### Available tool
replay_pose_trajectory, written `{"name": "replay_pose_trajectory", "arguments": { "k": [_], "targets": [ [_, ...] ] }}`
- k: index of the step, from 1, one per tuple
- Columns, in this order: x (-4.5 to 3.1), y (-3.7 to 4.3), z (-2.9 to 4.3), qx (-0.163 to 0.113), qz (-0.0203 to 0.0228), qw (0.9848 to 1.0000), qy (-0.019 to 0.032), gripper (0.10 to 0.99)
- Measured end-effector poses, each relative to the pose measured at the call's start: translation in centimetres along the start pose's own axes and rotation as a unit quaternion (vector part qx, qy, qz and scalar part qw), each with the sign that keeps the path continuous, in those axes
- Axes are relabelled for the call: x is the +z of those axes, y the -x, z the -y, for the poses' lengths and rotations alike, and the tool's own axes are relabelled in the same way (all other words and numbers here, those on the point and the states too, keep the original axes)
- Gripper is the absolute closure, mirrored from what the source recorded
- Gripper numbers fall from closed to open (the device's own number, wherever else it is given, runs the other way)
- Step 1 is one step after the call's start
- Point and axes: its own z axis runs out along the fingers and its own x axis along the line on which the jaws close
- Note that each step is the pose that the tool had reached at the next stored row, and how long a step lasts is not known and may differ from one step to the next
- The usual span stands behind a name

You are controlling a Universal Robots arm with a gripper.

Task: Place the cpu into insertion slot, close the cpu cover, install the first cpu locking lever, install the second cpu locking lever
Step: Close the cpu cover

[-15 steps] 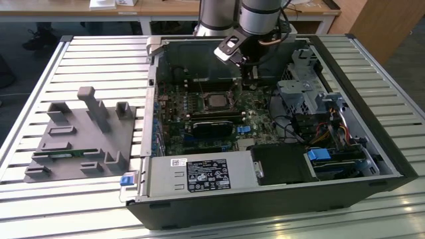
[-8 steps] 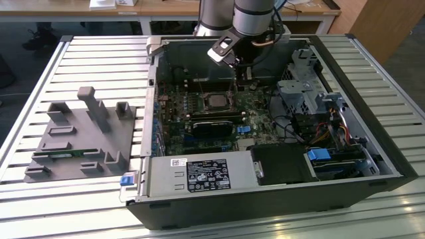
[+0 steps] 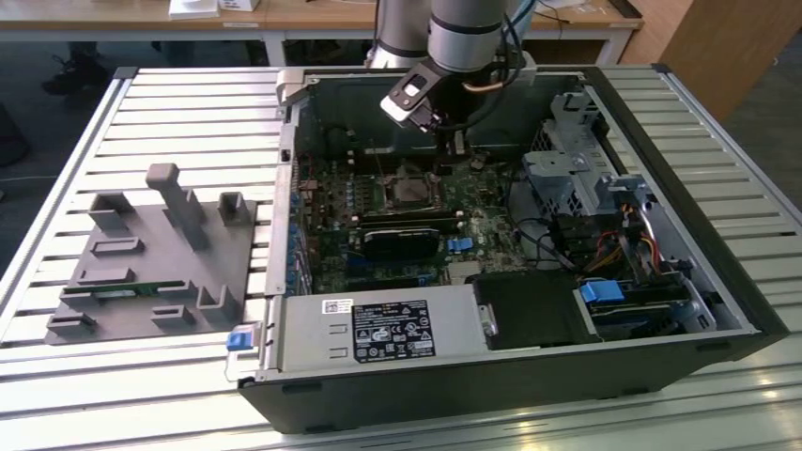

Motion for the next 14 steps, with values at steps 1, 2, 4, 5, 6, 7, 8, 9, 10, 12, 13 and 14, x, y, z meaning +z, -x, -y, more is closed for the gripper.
{"name": "replay_pose_trajectory", "arguments": {
  "k": [1, 2, 4, 5, 6, 7, 8, 9, 10, 12, 13, 14],
  "targets": [
    [0.04, 0.00, 0.12, 0.000, 0.0000, 1.0000, 0.0000, 0.980],
    [0.10, 0.00, 0.22, 0.000, 0.0000, 1.0000, 0.0000, 0.980],
    [0.25, 0.00, 0.38, 0.000, 0.0000, 1.0000, 0.0000, 0.980],
    [0.35, -0.01, 0.45, 0.000, 0.0000, 1.0000, 0.0000, 0.980],
    [0.48, -0.01, 0.50, 0.000, 0.0001, 1.0000, 0.0000, 0.980],
    [0.61, -0.01, 0.55, 0.000, 0.0000, 1.0000, 0.0000, 0.980],
    [0.73, -0.01, 0.61, 0.000, 0.0000, 1.0000, 0.0000, 0.980],
    [0.84, -0.01, 0.69, 0.000, 0.0000, 1.0000, 0.0000, 0.980],
    [0.93, -0.02, 0.81, 0.000, 0.0000, 1.0000, 0.0000, 0.980],
    [1.00, -0.01, 1.15, 0.000, 0.0001, 1.0000, -0.0001, 0.980],
    [1.00, -0.01, 1.35, 0.000, 0.0001, 1.0000, -0.0001, 0.980],
    [1.01, -0.01, 1.53, 0.000, 0.0001, 1.0000, -0.0001, 0.980]
  ]
}}
